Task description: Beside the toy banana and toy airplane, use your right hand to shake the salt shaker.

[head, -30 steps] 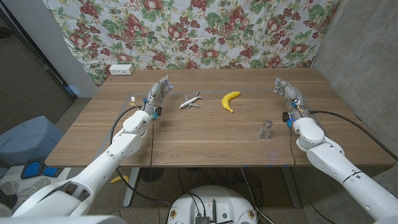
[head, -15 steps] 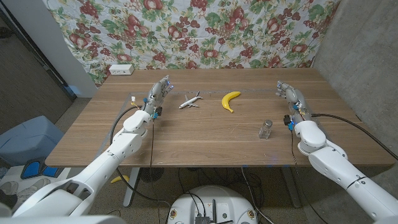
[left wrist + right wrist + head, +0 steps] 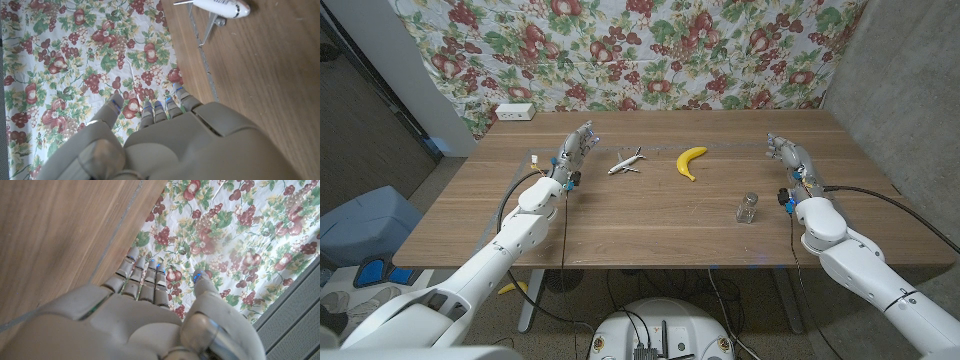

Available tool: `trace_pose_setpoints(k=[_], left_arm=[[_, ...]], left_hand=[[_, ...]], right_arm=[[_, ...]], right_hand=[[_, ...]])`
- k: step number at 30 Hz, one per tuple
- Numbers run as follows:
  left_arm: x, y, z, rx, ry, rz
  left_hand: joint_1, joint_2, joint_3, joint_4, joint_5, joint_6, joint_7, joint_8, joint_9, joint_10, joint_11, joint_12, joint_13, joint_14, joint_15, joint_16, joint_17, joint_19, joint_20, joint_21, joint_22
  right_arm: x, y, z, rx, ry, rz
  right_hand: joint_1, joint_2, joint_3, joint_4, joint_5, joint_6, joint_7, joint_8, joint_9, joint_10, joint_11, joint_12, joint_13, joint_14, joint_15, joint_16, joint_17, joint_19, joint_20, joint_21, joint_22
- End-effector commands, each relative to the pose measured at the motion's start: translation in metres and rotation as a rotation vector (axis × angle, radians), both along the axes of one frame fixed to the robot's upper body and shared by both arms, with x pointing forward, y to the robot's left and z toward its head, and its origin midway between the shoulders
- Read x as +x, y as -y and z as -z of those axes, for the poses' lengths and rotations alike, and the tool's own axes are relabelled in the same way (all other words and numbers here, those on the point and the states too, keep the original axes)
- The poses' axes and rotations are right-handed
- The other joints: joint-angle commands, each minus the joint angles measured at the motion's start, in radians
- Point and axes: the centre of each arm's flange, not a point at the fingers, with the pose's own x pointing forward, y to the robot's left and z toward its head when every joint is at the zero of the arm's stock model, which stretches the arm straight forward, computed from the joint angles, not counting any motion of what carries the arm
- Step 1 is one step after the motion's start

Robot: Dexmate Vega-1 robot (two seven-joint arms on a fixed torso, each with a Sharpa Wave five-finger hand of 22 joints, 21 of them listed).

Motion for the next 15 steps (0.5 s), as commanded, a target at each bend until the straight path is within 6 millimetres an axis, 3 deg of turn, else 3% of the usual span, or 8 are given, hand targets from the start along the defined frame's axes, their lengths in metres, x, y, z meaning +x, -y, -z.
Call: trace_pose_setpoints(k=[1,15], left_arm=[[-0.001,0.0,0.002,0.0,-0.001,0.001],[-0.001,0.002,0.001,-0.002,0.004,0.001]], left_hand=[[0.012,0.036,-0.001,-0.006,0.005,0.008,-0.001,0.003,0.003,0.005,-0.001,0.004,0.003,0.003,-0.026,0.004,0.003,0.008,-0.002,0.004,0.004],[0.012,0.037,-0.001,-0.006,0.006,0.008,-0.001,0.003,0.003,0.004,0.0,0.003,0.003,0.005,-0.026,0.004,0.003,0.009,-0.002,0.004,0.004]], right_arm=[[-0.011,-0.001,0.005,-0.007,-0.009,0.023],[-0.022,-0.001,0.011,-0.014,-0.01,0.049]], right_hand=[[0.002,0.001,0.002,-0.006,0.01,0.007,0.0,0.005,0.005,0.007,0.006,0.001,0.004,0.01,0.002,0.004,0.0,0.005,0.003,-0.002,0.004],[0.007,0.0,0.003,-0.008,0.013,0.01,0.002,0.005,0.005,0.009,0.007,0.001,0.003,0.011,0.002,0.004,-0.003,0.009,0.006,-0.007,0.004]])
